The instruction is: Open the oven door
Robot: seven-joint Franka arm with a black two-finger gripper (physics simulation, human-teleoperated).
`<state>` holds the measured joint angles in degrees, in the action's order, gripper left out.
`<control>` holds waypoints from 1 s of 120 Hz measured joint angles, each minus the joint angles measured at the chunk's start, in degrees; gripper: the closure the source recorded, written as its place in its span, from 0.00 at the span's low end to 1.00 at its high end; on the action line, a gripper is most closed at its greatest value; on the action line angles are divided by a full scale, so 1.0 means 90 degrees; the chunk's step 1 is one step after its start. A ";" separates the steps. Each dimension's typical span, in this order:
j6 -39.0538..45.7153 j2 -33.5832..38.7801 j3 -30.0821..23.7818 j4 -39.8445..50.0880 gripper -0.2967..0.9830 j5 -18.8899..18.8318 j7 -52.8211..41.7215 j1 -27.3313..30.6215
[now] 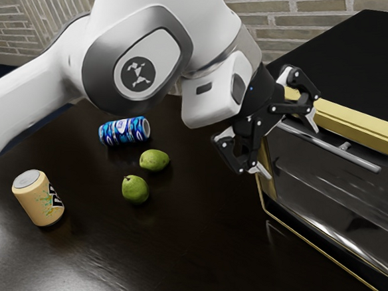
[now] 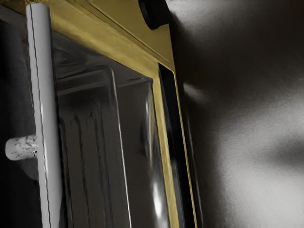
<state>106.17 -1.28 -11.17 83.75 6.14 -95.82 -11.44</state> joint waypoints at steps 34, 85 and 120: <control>0.0006 -0.0143 0.0023 -0.0107 0.23 0.0019 -0.0398 0.0235; 0.0261 0.1296 0.0035 0.1837 0.29 0.0062 -0.0683 0.0473; -0.1183 0.2427 0.2279 -0.1245 0.25 -0.0332 0.1141 0.0925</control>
<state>95.53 20.56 9.35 72.54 3.15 -85.56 -3.11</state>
